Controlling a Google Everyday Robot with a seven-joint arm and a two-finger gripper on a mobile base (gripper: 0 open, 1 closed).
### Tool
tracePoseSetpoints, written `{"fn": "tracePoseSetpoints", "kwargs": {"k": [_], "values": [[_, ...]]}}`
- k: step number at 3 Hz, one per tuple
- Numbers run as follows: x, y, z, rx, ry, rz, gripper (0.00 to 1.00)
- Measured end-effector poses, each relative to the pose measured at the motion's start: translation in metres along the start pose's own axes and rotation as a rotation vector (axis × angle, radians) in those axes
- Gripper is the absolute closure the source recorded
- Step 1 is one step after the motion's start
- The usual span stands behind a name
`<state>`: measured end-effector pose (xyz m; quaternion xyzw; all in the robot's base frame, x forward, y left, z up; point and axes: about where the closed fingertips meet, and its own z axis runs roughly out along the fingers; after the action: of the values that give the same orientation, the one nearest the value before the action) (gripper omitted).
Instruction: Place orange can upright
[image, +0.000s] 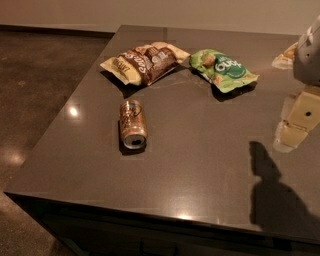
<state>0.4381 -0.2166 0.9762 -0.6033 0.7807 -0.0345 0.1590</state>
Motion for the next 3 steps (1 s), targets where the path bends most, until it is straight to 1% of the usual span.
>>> {"fn": "tracePoseSetpoints", "kwargs": {"k": [1, 2, 3], "values": [[0.0, 0.0, 0.0, 0.0, 0.0, 0.0, 0.0], [-0.018, -0.009, 0.001, -0.013, -0.033, -0.036, 0.0], [-0.069, -0.026, 0.011, -0.024, -0.123, -0.167, 0.0]]}}
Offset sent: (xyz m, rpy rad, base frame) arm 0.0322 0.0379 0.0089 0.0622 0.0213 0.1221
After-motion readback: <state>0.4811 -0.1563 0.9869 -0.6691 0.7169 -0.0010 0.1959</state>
